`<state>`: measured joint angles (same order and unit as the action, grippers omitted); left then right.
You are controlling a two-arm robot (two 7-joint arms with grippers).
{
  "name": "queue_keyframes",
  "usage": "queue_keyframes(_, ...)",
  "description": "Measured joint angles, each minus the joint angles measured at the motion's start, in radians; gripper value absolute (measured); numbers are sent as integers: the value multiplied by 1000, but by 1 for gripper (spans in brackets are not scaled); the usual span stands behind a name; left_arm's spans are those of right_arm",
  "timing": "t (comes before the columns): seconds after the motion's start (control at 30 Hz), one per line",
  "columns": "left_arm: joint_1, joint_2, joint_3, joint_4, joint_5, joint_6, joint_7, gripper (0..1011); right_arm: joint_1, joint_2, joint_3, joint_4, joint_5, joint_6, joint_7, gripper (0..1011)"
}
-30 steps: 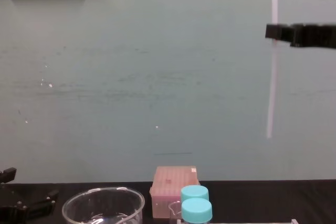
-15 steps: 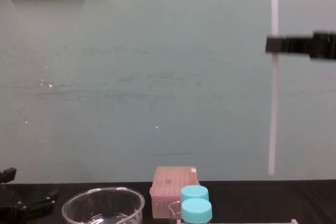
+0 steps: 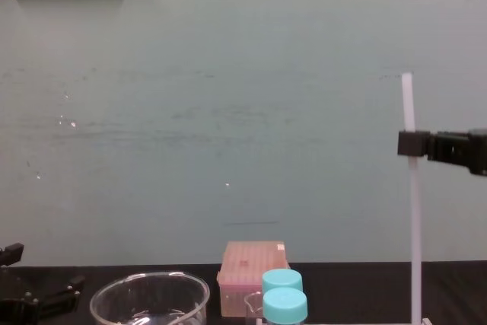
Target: Pick up the stirring rod with one hand, then place it down.
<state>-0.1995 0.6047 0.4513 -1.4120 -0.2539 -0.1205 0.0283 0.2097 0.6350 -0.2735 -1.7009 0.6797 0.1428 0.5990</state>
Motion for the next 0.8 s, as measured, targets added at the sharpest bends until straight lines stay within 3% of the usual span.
queue_keyframes(0.8,0,0,0,0,0,0,0,1005,14,44,-84,63,2,-62,7,67)
